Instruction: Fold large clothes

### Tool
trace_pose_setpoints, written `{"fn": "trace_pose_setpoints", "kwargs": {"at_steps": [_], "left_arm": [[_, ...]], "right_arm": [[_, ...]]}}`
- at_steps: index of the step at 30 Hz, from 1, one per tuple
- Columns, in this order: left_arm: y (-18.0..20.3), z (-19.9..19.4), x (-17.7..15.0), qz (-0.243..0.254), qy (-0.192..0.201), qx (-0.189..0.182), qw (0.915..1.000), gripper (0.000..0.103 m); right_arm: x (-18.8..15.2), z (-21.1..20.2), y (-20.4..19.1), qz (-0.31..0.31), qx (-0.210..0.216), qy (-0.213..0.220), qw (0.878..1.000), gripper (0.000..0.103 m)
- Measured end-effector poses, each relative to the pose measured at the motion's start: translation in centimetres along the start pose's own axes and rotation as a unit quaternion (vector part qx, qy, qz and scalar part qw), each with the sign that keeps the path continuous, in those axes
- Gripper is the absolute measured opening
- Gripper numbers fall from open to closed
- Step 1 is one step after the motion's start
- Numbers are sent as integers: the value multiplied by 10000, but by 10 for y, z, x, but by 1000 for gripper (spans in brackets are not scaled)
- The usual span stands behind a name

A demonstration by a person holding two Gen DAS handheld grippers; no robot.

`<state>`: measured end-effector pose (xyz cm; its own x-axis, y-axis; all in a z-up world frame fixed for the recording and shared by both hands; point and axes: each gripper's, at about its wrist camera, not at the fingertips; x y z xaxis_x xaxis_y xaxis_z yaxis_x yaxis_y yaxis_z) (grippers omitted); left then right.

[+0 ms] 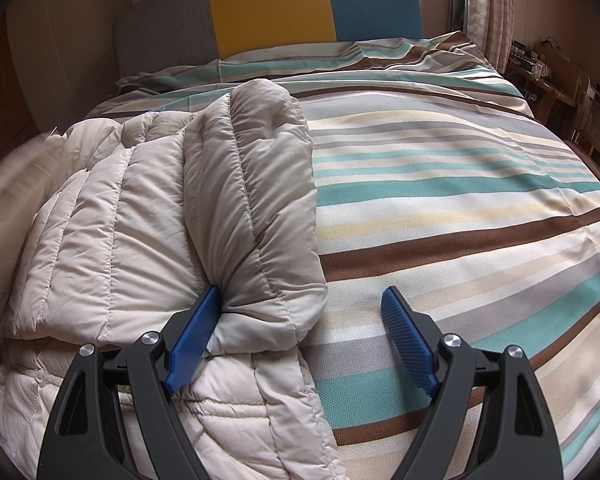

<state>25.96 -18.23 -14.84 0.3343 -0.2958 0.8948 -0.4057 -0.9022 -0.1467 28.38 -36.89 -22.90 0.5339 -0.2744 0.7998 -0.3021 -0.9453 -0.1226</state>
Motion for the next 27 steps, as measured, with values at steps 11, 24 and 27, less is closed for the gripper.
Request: {"fn": "trace_pose_setpoints", "kwargs": {"at_steps": [11, 24, 27], "left_arm": [[-128, -16, 9, -994, 0, 1096, 9890, 85], [-250, -10, -26, -2245, -456, 2054, 9515, 81], [-253, -4, -30, -2372, -498, 1979, 9498, 81]], "right_arm": [[-1, -4, -3, -32, -50, 70, 10000, 83], [49, -81, -116, -435, 1355, 1020, 9846, 57], [47, -69, -166, -739, 1837, 759, 9773, 45]]}}
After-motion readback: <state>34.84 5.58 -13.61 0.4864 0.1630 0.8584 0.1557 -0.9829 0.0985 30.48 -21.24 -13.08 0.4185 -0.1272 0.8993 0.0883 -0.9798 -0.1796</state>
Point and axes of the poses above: each gripper's, at about its wrist camera, not at the fingertips, and z roughly the way its jaws point, y to its right, x to its top, and after that the axes turned 14 degrees about y, right-handed
